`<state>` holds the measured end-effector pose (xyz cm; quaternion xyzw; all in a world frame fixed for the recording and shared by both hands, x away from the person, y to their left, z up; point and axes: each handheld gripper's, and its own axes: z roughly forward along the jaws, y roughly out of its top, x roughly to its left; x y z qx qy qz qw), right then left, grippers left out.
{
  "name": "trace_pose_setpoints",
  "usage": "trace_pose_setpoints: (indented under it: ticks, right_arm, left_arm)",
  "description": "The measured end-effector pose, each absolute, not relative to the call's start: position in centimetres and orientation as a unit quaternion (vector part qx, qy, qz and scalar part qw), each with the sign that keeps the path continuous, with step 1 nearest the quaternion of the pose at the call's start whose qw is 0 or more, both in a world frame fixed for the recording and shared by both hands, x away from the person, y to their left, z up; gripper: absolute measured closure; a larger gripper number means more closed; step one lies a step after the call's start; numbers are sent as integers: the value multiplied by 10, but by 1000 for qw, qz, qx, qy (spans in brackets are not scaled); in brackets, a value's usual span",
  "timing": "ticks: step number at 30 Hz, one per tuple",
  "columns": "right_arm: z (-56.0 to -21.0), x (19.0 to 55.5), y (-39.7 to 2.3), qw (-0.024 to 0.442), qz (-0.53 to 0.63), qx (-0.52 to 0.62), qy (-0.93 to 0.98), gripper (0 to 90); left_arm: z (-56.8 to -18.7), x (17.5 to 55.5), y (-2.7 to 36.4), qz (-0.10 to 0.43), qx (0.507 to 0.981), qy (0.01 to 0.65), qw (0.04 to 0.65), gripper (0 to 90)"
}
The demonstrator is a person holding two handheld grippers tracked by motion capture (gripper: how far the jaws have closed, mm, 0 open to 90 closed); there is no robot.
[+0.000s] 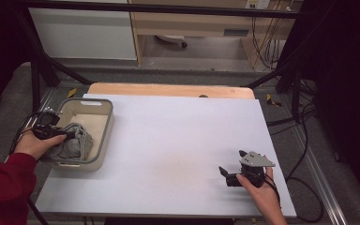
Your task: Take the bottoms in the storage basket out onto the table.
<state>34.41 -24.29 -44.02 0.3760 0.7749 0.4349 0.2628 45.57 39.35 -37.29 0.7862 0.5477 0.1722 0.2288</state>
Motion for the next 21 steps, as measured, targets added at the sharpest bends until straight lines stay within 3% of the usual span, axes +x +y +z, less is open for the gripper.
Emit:
trace_pose_setpoints:
  ticks: [7,14,21]
  right_arm:
    - [-441,344,-241,257,432,372,780,22]
    - [-441,344,-240,255,431,369,783,22]
    - [-442,344,-242,257,430,373,781,21]
  left_arm:
    - [-381,459,394,168,778,561,228,370]
    - [-383,461,389,158,787,561,201,592]
    - [-371,453,384,202,772,556,234,682]
